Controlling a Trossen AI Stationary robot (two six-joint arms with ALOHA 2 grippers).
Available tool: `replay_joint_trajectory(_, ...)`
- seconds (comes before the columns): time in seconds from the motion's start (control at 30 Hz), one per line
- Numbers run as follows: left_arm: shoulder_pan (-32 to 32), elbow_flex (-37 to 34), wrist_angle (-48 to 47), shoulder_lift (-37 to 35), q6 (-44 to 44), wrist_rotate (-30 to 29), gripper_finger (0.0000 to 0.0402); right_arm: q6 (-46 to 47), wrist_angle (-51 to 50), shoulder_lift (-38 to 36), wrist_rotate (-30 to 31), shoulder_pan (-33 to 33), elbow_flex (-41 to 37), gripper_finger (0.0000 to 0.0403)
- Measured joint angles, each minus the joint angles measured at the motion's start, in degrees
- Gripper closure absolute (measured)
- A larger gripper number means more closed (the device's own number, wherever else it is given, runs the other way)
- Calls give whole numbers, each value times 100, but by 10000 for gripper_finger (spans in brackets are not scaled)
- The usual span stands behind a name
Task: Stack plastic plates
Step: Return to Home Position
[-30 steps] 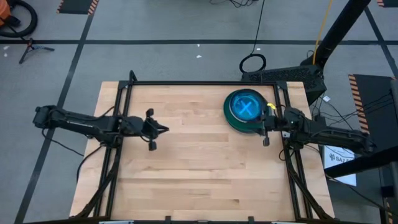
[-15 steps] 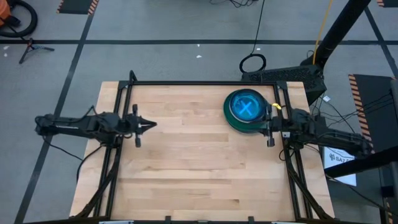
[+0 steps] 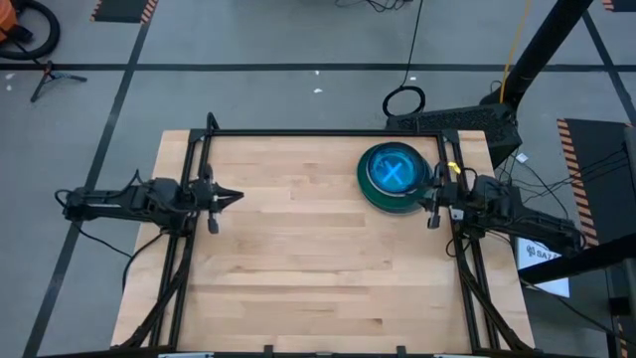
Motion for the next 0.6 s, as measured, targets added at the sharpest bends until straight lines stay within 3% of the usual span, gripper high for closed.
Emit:
replay_joint_trajectory(0.33,0,-686,143,-631,-116,-172,371,32,-433,-138,525,0,-15,305)
replay_joint_trajectory(0.5,0,-1017,27,-1253,11,-182,371,226,28,-139,741,0,-439,305)
replay_joint_trajectory(0.6,27,-1136,-21,-1267,2,-268,371,346,654,-135,936,-3,-833,305)
